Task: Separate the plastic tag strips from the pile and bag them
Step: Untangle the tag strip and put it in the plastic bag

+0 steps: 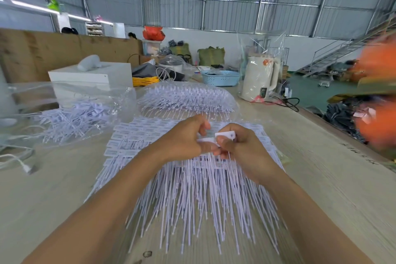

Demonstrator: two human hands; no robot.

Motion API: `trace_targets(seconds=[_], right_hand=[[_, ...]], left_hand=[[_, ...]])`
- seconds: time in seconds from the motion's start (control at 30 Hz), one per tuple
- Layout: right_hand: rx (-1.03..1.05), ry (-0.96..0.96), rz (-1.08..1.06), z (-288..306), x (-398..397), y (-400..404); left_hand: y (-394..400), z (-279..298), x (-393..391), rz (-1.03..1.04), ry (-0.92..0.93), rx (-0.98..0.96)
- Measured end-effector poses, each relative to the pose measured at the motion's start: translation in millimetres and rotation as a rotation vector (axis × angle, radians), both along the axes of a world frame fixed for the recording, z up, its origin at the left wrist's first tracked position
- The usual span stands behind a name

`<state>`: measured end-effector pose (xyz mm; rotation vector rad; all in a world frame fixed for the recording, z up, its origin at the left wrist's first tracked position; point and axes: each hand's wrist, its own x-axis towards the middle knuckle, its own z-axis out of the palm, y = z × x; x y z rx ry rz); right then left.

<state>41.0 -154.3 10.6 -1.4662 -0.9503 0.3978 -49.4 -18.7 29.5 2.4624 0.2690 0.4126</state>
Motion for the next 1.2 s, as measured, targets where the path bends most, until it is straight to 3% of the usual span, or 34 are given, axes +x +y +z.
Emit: trace_targets(seconds=[0.2,0.37,0.5,0.7,0.9,1.1,1.2], right_hand=[[0.015,0.005,-0.025,-3,4,2],[-0.104,-0.012,0.018,-3,7,-3],[-0.09,-0.119,-0.103,-3,5,1],[-0.037,-0.322,-0.223,-2,0,4],[0.114,-0.758,-0.291,-3,-6,3],[0.026,-0.662,-0.364,-3,4,3],[-0.038,-0.408,-0.495,2,27,-13]], left_hand=[[3,-1,-4,-0.053,0.074,-0.128],[1,-1,0,0.037,0.065,0.089],[-1,1,1,0.105,0.086,0.083],[-4,6,-1,-0.001,0.003,-0.278],[2,8,-1,-0.043,0.04,-0.653],[1,12,-4,-0.12,0.052,-0.654],[6,15,-10,-0.181,0.075,-0.608]])
